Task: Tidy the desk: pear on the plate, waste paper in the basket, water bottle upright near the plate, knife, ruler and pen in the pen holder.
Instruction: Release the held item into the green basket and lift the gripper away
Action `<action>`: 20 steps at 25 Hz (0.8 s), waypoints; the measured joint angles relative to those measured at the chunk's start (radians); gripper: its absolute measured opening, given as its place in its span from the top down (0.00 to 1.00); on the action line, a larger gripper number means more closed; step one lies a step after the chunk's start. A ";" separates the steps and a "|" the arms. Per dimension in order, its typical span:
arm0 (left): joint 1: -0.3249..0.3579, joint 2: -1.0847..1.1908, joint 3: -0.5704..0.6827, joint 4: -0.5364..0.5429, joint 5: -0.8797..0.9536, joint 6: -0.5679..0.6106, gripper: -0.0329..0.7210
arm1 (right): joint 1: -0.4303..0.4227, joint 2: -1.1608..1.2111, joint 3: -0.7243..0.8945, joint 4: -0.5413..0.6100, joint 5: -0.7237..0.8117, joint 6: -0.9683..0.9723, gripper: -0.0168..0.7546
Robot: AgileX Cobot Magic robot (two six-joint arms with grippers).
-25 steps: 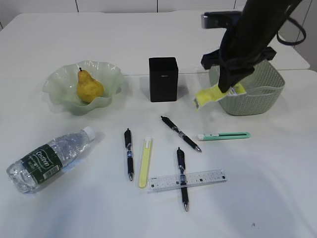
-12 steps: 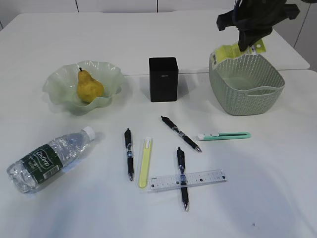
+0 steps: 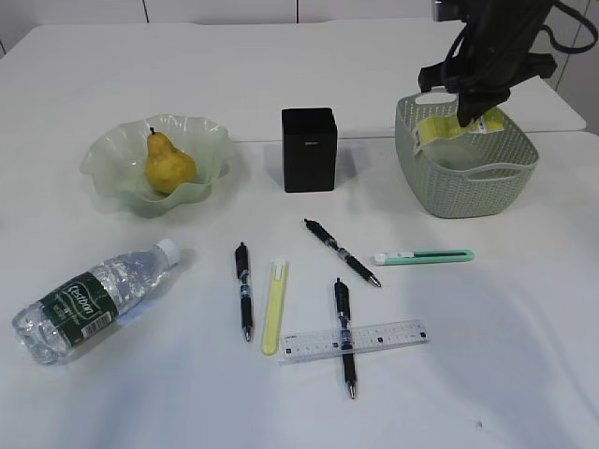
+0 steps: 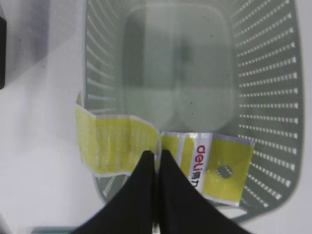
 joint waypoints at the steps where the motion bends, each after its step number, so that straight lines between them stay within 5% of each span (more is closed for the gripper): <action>1: 0.000 0.000 0.000 0.000 0.000 0.000 0.46 | -0.002 0.023 -0.015 0.000 -0.002 0.001 0.96; 20: 0.000 0.000 0.000 -0.002 0.000 0.000 0.46 | -0.110 0.141 -0.077 0.010 -0.043 0.034 0.96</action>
